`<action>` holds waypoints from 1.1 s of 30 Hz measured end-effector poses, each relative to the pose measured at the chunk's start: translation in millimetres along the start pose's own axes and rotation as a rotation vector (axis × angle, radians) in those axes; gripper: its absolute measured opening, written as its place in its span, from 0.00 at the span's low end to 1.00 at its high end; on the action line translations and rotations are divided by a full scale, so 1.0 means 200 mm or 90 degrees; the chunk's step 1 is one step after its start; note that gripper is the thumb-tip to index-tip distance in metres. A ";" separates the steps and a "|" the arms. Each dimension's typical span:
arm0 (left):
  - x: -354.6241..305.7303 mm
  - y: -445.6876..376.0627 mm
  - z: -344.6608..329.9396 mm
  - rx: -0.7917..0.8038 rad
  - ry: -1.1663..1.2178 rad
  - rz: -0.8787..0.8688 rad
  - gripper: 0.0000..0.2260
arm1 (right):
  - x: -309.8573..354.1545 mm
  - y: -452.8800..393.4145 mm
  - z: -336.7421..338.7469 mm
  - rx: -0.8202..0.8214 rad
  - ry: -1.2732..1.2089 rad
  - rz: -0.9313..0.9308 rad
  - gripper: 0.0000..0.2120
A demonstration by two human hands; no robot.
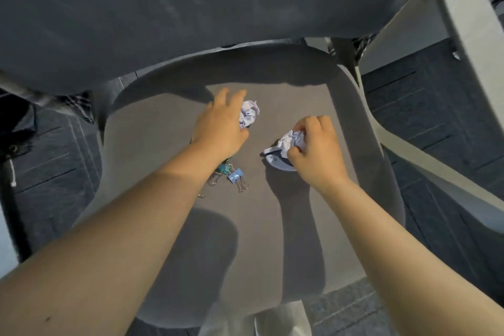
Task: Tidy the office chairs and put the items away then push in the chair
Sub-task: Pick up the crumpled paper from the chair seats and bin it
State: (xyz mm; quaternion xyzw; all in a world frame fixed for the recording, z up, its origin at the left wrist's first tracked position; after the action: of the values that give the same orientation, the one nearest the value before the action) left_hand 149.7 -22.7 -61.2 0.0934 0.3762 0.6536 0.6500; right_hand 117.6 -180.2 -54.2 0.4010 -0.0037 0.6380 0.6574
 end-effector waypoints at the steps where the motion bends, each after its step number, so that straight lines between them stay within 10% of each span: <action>1: -0.02 -0.04 -0.01 0.015 -0.023 -0.006 0.32 | -0.01 -0.01 0.01 -0.007 0.004 -0.008 0.14; 17: -0.19 0.29 0.15 0.015 -0.050 -0.034 0.19 | 0.10 0.28 0.23 -0.061 0.055 -0.021 0.16; 33: -1.10 1.26 -0.07 0.006 -0.096 -0.282 0.19 | -0.31 1.56 0.62 -0.286 0.001 -0.072 0.11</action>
State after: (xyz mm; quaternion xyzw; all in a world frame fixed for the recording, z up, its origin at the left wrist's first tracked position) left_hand -24.7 -198.4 163.8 0.0601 0.3413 0.4845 0.8032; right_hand -93.8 -340.1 161.7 0.2436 -0.1229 0.5835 0.7649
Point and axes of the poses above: each hand's wrist, its own y-axis away from the middle knuckle, its own z-axis out of the back of the hand, x = y × z, the point moved 4 cm from there along -y, towards the middle knuckle, and after that the axes turned 13 degrees about x, right-handed, at the moved point
